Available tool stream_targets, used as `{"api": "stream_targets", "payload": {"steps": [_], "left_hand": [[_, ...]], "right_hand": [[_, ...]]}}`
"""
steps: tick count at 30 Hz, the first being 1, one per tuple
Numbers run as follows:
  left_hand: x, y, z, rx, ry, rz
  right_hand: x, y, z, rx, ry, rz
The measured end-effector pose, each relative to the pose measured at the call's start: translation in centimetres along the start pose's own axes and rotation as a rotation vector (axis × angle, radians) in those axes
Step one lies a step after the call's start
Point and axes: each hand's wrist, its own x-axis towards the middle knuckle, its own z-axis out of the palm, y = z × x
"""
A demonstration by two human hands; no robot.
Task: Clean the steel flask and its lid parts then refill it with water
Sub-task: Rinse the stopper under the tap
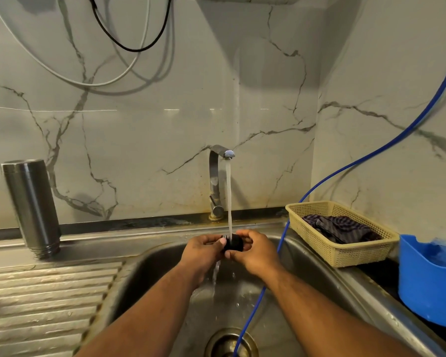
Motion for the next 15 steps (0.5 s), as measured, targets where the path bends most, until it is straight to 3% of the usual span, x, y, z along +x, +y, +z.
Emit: {"api": "stream_targets", "payload": {"steps": [8,15], "left_hand": [[-0.1,0.1,-0.3,0.115,0.074,0.105],[-0.2,0.8,-0.5,0.090,0.104,0.185]], "right_hand": [[0.1,0.2,0.3,0.080,-0.050,0.059],[0.5,0.2,1.3,0.550,-0.147,0.227]]}}
